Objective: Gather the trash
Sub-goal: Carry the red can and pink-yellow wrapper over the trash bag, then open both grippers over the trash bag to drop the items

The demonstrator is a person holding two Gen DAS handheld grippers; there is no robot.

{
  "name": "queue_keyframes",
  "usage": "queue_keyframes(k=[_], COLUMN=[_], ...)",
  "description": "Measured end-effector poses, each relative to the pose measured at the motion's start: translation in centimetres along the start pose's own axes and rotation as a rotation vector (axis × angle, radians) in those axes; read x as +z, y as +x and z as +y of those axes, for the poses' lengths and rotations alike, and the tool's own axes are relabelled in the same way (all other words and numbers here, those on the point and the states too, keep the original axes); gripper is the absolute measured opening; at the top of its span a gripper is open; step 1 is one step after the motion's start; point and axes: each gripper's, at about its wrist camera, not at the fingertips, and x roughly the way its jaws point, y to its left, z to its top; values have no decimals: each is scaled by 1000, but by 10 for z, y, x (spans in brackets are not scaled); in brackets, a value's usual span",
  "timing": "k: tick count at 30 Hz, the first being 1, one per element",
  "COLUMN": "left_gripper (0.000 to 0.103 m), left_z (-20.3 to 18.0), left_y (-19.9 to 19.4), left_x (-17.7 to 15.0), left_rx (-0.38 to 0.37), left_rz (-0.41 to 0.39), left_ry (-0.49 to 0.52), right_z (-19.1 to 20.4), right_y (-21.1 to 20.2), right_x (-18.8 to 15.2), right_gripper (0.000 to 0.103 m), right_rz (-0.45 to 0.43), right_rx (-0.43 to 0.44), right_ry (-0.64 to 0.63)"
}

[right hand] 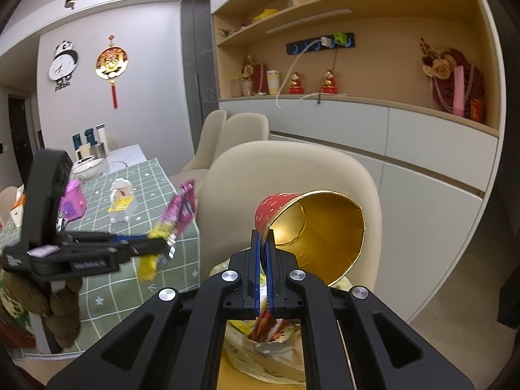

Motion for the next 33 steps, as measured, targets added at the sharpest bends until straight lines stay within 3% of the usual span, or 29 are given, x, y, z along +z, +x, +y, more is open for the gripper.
queue_keyframes(k=[7,11,24,27,29,30,31,33], left_gripper=[24,46,50,52,52,52,52,52], left_z=[-17,-14,15,25,28,29,31,34], left_y=[55,69,-2,-17,-23,-24,-27,-31], left_x=[2,8,1,-5,-8,-9,-11,-14], left_rx=[-51,-60,25,32,31,33,38,45], left_rz=[64,51,-12,-20,-18,-18,-18,-19], left_ry=[37,3,-16,-26,-37,-42,-47,-55], right_z=[-21,-30,-8,0,5,6,7,7], right_y=[12,19,82,102,108,109,110,109], right_x=[-2,-7,-27,-33,-41,-44,-48,-52], right_gripper=[5,5,5,7,17,31,37,37], right_rz=[23,29,127,190,215,221,230,235], right_rx=[-32,-31,84,80,63,59,60,54], right_ry=[27,52,83,63,48,47,50,57])
